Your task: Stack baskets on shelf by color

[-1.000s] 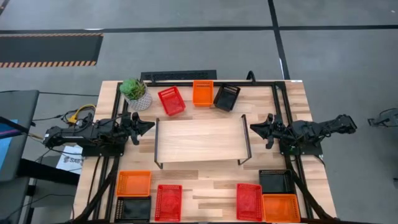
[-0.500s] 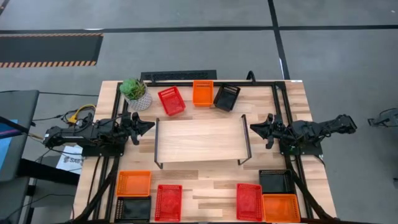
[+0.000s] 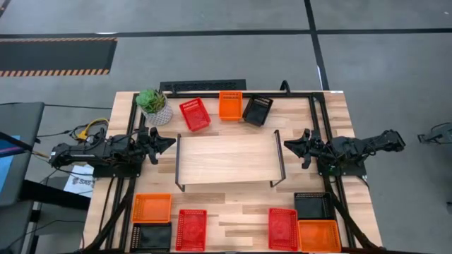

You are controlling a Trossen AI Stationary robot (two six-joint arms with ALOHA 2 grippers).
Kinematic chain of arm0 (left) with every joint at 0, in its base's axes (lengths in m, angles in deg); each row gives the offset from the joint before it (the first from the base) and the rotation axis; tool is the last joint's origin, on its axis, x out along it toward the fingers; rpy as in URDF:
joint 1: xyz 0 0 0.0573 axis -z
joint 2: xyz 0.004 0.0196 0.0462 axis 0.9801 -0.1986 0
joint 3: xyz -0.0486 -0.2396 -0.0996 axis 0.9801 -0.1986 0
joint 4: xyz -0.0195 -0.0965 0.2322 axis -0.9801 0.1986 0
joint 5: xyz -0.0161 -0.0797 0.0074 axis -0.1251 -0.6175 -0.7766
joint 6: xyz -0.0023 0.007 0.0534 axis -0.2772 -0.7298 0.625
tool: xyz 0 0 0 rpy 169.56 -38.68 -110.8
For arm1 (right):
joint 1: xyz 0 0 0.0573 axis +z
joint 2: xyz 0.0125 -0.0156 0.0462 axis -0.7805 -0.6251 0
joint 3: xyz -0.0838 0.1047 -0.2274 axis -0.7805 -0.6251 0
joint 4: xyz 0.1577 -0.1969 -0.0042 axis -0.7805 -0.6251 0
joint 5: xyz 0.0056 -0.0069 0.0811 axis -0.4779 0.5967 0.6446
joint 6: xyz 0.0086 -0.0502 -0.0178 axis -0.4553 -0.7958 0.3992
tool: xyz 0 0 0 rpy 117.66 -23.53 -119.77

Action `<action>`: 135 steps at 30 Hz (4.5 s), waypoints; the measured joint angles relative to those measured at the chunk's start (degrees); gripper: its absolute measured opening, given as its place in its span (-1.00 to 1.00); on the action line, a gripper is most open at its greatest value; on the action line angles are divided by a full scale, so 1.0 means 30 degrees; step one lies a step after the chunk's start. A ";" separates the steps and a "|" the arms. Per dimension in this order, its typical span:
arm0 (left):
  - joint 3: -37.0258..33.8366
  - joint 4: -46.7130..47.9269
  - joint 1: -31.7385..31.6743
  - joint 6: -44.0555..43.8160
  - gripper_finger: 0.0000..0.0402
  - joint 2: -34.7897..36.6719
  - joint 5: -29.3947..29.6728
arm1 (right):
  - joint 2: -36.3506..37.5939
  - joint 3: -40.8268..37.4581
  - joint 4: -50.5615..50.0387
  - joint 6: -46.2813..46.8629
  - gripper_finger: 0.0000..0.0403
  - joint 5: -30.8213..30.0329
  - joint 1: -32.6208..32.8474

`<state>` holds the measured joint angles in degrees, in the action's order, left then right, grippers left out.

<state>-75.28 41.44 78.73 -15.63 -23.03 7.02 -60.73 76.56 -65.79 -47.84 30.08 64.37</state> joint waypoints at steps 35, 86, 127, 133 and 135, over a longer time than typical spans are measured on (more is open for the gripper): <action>-0.0006 -0.0254 0.0000 -0.9154 -0.97 0.0007 0.4461 | -0.0007 -0.0022 0.0424 0.1959 -0.66 -0.0007 -0.0007; 1.1781 0.6192 -0.0095 -0.7578 -0.14 -0.7716 0.6387 | -2.5287 2.7093 -0.5811 -0.1263 0.17 0.1667 -0.8061; 1.1781 0.7949 -0.0087 -0.8641 -0.15 -0.7716 0.5442 | -4.4347 3.8760 -1.1709 -0.0565 0.16 0.7442 -1.0596; 1.1781 0.8007 -0.0087 -0.8648 -0.15 -0.7716 0.5582 | -4.4384 3.8738 -1.3316 0.0085 0.16 0.8281 -1.1086; 1.1781 0.8010 -0.0091 -0.8648 -0.15 -0.7716 0.5810 | -4.4384 3.8727 -1.3686 0.0317 0.16 0.8582 -1.1168</action>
<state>-39.94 65.47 78.46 -41.57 -46.17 24.45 -193.88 192.74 -106.85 -46.89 55.82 30.86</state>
